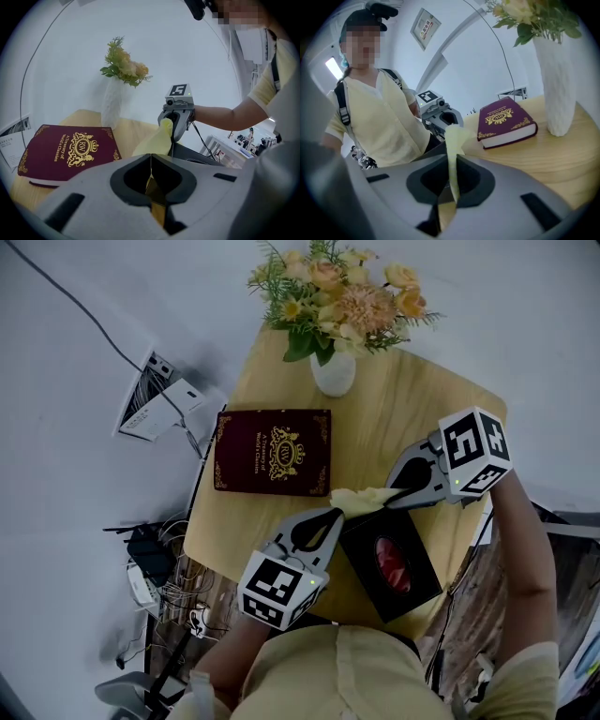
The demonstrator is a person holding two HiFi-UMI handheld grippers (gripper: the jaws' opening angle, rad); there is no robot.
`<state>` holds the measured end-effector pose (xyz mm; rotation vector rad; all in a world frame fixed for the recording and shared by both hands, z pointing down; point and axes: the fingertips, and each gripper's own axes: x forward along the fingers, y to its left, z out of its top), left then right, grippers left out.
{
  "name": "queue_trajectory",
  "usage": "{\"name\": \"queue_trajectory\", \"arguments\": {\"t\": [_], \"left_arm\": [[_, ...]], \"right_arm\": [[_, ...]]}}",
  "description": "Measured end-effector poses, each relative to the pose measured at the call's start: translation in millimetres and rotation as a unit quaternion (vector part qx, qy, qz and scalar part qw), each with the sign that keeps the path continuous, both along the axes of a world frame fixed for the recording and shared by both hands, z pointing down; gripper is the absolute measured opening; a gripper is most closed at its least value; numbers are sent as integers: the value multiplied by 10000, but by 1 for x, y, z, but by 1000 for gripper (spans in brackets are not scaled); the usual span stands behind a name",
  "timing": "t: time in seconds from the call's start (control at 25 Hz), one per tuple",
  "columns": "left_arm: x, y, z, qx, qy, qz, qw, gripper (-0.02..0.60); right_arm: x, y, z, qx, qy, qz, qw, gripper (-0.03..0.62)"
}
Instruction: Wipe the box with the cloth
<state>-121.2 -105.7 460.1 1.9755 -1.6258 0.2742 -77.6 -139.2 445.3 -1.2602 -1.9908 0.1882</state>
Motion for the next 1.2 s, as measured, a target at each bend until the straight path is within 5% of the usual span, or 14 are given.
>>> {"name": "queue_trajectory", "arguments": {"t": [0.28,0.48,0.72,0.92,1.2], "left_arm": [[2,-7,-4,52,-24,84,9999,21],[5,-8,-9,134,12,132,9998,21],[7,-4,-16,240,19,223,9995,22],[14,-5,-23,374,-25,420,9984,21],[25,-2,-44,649,52,688,9955,21]], "right_arm": [[7,-14,-3,-10,-237,615,9978,37],[5,-28,-19,271,-895,1416,9855,37],[16,-28,-48,559,-1520,2439,9562,37],[32,-17,-57,995,-1541,3034,9350,37],[58,-2,-74,1379,-1696,4342,8739,37]]}}
